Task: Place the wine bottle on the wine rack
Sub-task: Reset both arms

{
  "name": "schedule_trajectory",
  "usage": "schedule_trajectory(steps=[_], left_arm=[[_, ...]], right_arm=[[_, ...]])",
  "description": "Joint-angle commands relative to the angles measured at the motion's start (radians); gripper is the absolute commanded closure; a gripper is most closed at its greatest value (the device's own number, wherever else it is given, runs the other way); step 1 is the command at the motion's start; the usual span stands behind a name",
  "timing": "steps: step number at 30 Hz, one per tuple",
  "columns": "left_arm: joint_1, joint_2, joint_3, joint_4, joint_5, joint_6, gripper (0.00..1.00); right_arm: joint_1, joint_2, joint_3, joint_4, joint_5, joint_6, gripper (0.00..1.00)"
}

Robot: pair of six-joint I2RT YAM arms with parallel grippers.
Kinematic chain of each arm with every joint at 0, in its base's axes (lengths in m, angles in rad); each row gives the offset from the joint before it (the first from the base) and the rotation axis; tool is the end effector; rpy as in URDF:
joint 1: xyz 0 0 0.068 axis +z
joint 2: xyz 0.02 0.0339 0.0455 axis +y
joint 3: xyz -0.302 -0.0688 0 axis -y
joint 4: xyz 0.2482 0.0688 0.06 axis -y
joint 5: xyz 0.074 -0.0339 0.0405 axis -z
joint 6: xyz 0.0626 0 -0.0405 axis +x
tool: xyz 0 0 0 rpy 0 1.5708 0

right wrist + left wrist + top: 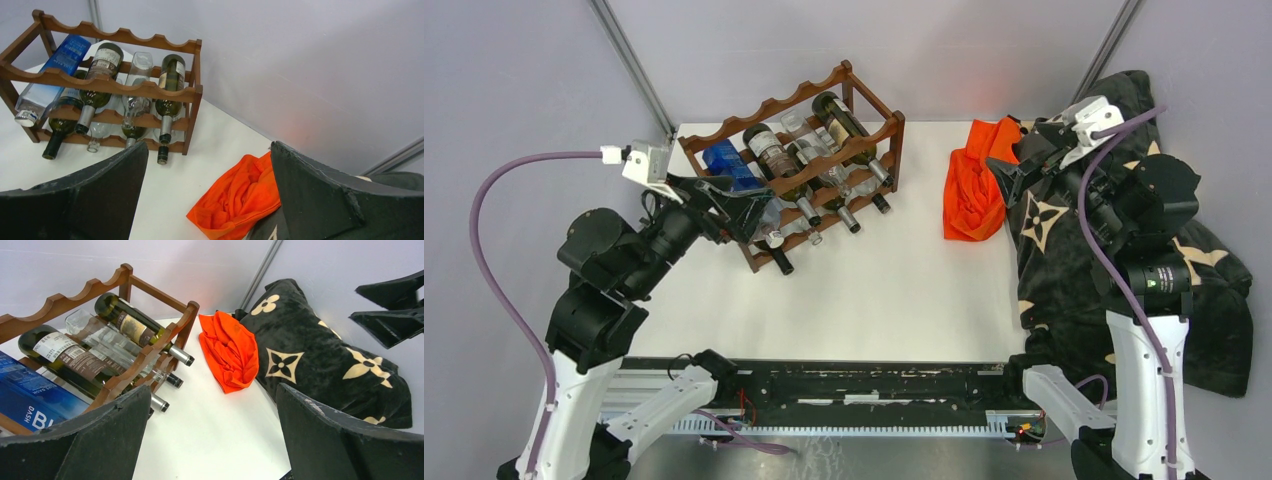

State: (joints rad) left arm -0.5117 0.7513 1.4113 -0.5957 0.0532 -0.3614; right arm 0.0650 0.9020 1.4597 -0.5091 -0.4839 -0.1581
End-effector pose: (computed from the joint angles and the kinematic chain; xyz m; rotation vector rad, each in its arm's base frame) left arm 0.0810 -0.0493 0.5280 0.1604 1.5438 -0.7370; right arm 0.1387 0.0382 0.5390 -0.5480 1.4338 0.2937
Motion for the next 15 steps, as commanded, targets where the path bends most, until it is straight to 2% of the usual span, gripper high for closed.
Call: schedule_trajectory(steps=[1, 5, 9, 15], left_arm=[[0.004, 0.038, 0.039, 0.060, -0.006, 0.052, 0.00], [0.004, 0.045, 0.037, 0.071, 0.006, 0.066, 0.00], [0.004, 0.036, 0.025, 0.070, 0.014, 0.082, 0.00], [0.004, 0.024, 0.011, 0.057, -0.001, 0.096, 0.00]], right_arm=[[-0.026, -0.007, 0.043, 0.047, 0.038, 0.072, 0.02], [-0.042, -0.003, 0.028, 0.045, 0.001, 0.046, 0.02], [-0.059, 0.001, 0.019, 0.015, -0.100, -0.056, 0.02], [-0.089, -0.003, 0.000, 0.021, -0.114, -0.042, 0.02]])
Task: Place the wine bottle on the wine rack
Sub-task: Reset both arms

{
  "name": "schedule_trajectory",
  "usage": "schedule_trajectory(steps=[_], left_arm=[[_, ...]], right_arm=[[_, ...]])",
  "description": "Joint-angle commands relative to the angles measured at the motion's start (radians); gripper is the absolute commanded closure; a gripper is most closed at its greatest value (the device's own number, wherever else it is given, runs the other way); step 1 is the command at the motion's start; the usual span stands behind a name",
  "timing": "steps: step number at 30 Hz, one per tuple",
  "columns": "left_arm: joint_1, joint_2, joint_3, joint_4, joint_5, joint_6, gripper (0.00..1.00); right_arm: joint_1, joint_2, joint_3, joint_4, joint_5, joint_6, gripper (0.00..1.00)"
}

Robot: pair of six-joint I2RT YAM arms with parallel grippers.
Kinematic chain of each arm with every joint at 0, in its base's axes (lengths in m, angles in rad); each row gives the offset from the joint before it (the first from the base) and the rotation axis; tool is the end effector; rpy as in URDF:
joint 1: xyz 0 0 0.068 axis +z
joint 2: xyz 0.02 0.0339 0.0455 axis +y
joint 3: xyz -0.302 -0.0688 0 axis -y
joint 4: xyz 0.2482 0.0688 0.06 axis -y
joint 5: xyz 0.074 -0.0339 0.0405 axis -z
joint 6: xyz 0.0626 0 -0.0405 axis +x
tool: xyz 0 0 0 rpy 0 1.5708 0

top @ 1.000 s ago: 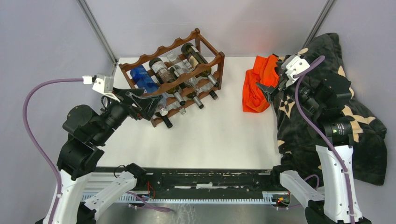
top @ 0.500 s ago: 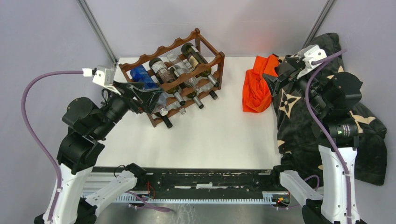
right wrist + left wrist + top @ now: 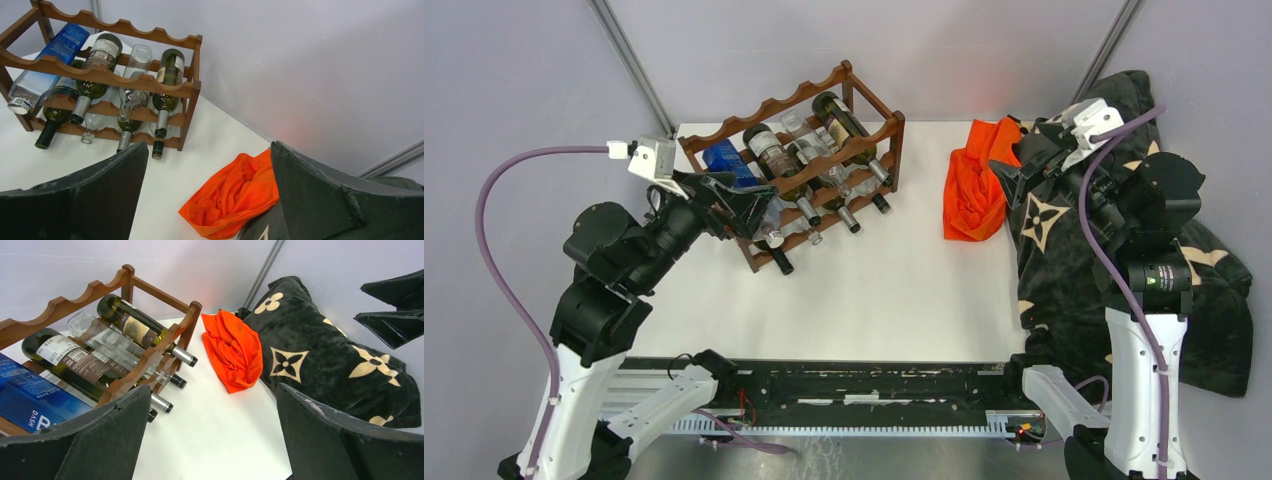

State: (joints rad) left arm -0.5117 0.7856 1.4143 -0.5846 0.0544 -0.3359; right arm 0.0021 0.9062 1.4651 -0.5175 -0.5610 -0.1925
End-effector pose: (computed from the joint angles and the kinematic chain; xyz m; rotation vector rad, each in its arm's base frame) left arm 0.0928 -0.0560 0.5276 0.1823 1.5597 -0.7135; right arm 0.1392 0.0336 0.5390 -0.5849 1.4270 0.2773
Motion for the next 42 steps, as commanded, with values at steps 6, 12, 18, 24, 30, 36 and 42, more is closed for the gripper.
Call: schedule_trajectory(steps=[6, 12, 18, 24, 30, 36, 42], left_arm=[[0.004, -0.014, -0.013, 0.055, -0.002, 0.073, 0.00], [0.004, -0.011, -0.026, 0.063, 0.002, 0.081, 0.00], [0.004, -0.013, -0.045, 0.063, -0.004, 0.091, 0.00], [0.004, -0.013, -0.053, 0.065, -0.012, 0.098, 0.00], [0.004, -0.011, -0.060, 0.065, -0.012, 0.101, 0.00], [0.003, -0.009, -0.067, 0.069, -0.012, 0.101, 0.00], [0.004, -0.009, -0.067, 0.070, -0.010, 0.101, 0.00]], right_arm=[[-0.028, -0.008, -0.008, 0.037, -0.027, 0.019, 0.02], [-0.031, -0.012, -0.020, 0.040, -0.012, 0.023, 0.02], [-0.034, -0.009, -0.031, 0.050, -0.009, 0.028, 0.02], [-0.034, -0.008, -0.037, 0.053, -0.005, 0.030, 0.02], [-0.036, -0.014, -0.060, 0.060, -0.008, 0.034, 0.02], [-0.036, -0.015, -0.063, 0.062, -0.008, 0.037, 0.02], [-0.037, -0.013, -0.064, 0.065, -0.010, 0.040, 0.02]])
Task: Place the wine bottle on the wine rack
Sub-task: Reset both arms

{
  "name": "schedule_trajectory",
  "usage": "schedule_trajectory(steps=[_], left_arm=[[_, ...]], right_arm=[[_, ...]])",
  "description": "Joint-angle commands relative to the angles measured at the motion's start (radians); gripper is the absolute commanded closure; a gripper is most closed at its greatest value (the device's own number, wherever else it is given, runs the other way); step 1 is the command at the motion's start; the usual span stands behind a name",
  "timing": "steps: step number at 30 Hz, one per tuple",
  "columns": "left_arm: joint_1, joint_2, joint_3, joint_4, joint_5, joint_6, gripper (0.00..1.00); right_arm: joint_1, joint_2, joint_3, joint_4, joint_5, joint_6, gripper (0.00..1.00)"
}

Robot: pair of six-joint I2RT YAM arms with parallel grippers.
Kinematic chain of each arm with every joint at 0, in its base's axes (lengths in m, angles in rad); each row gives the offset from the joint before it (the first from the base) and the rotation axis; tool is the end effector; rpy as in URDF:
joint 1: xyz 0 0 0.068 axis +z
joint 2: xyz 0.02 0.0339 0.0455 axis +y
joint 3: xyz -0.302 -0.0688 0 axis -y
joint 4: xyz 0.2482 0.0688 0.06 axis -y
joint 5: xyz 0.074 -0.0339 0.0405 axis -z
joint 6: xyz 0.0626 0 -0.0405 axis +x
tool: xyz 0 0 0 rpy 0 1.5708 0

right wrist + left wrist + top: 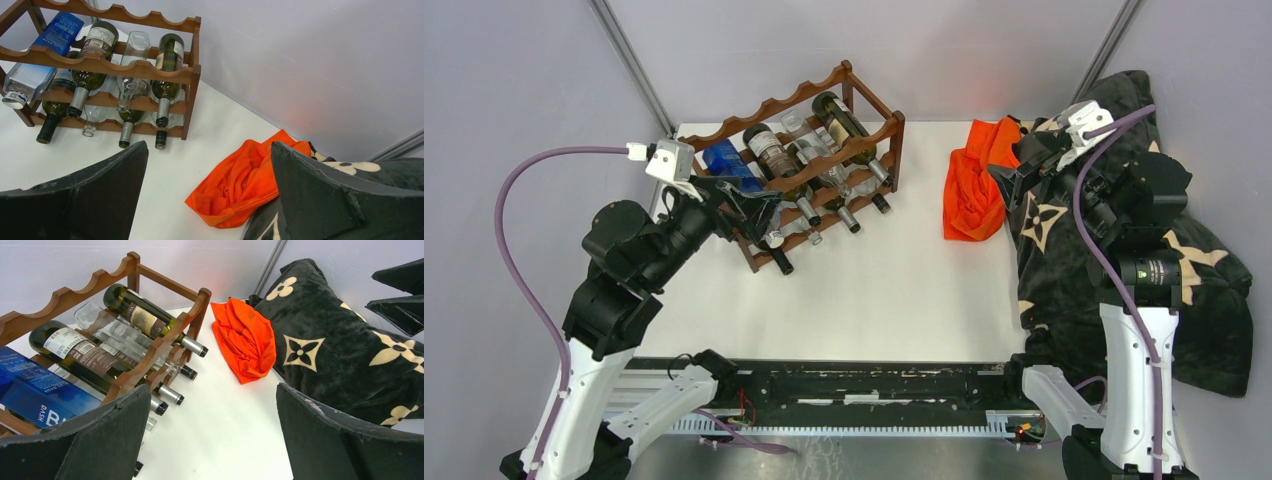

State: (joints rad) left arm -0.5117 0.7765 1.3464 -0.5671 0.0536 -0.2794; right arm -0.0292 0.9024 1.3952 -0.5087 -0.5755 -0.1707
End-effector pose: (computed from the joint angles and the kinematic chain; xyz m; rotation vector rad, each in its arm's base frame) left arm 0.1010 -0.0605 0.5100 0.2290 1.5904 -0.6604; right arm 0.1506 0.0297 0.5188 -0.5522 1.4933 0.3000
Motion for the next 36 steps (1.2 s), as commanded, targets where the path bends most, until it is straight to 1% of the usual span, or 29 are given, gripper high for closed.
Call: schedule_trajectory(steps=[1, 36], left_arm=[[0.004, 0.000, 0.000, 0.052, -0.009, 0.045, 0.00], [0.004, -0.016, -0.016, 0.055, 0.000, 0.032, 0.00]], right_arm=[[-0.007, -0.009, 0.005, 0.058, 0.003, 0.019, 0.02], [-0.008, -0.017, 0.000, 0.056, 0.006, 0.016, 0.02]])
